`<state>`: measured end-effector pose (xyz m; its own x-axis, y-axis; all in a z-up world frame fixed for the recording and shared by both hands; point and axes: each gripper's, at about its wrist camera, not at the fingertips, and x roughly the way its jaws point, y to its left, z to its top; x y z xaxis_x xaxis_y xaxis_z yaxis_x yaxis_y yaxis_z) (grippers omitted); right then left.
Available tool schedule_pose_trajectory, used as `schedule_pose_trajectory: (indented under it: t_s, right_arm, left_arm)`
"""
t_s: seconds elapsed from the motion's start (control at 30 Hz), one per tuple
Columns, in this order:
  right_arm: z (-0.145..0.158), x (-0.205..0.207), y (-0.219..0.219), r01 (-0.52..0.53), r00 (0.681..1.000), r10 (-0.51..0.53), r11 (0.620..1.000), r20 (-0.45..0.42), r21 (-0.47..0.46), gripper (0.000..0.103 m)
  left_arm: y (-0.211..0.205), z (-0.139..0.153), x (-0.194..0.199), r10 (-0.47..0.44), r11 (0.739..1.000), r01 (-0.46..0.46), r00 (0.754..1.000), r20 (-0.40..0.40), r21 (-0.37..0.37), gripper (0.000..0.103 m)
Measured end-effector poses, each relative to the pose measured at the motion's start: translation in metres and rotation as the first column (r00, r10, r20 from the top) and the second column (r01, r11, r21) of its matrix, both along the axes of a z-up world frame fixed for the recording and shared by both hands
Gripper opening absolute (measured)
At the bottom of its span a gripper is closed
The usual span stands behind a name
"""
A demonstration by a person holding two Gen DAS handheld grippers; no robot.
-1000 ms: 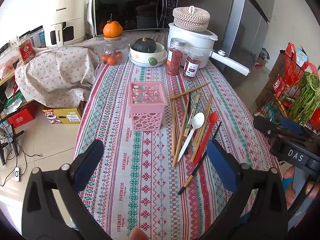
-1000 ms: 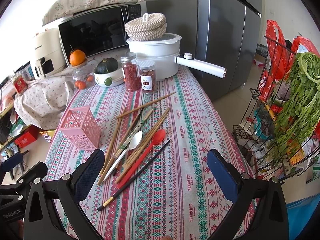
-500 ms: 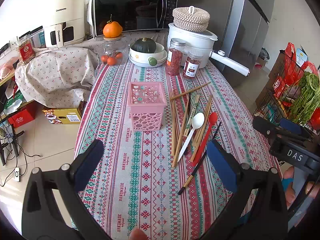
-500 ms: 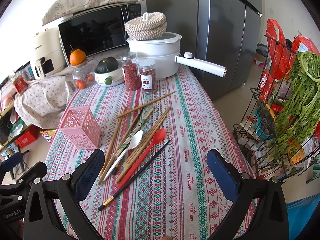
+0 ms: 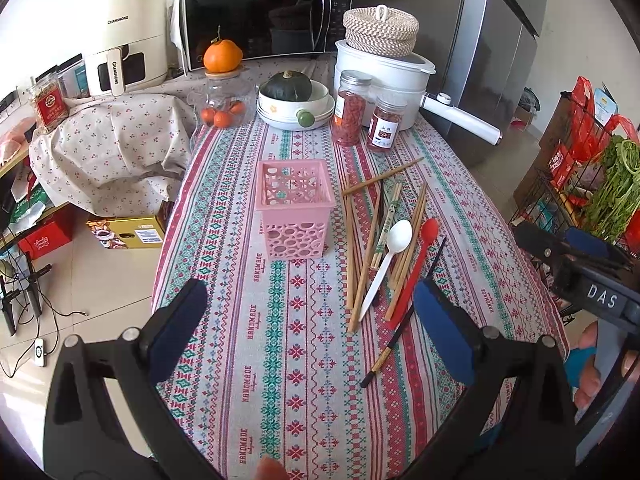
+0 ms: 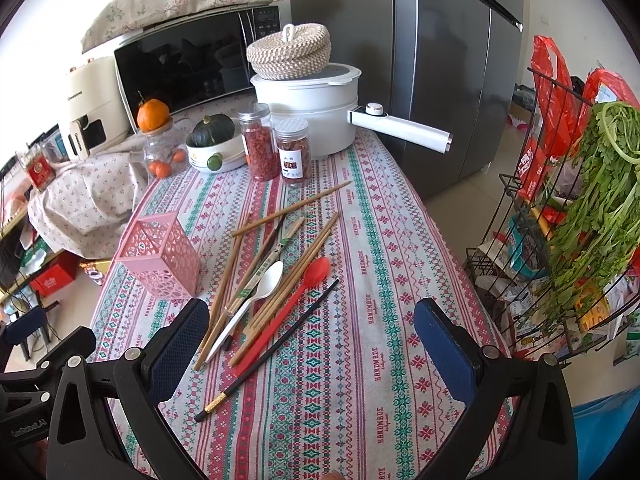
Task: Organize utensils
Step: 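Lower the left tool onto the chopsticks and close on one chopstick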
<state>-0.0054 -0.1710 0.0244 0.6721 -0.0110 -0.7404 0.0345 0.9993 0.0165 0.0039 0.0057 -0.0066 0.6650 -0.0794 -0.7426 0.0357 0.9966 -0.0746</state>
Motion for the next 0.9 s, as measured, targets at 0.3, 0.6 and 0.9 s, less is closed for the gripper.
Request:
schedule_pose_trajectory:
  t_s: [0.3, 0.6, 0.9]
  right_arm:
    - [0.013, 0.042, -0.038, 0.053, 0.996, -0.049, 0.997, -0.078, 0.057, 0.103]
    - [-0.025, 0.103, -0.071, 0.087, 0.97, -0.049, 0.985, -0.24, 0.152, 0.076]
    - [-0.076, 0.132, -0.114, 0.178, 0.926, -0.103, 0.967, -0.364, 0.18, 0.067]
  left_arm:
    - [-0.025, 0.015, 0.029, -0.164, 0.986, 0.164, 0.986, -0.02, 0.03, 0.098]
    - [-0.076, -0.002, 0.122, -0.316, 0.946, 0.323, 0.924, -0.216, -0.001, 0.059]
    - [-0.135, -0.063, 0.232, -0.334, 0.926, 0.373, 0.88, -0.338, 0.056, 0.026]
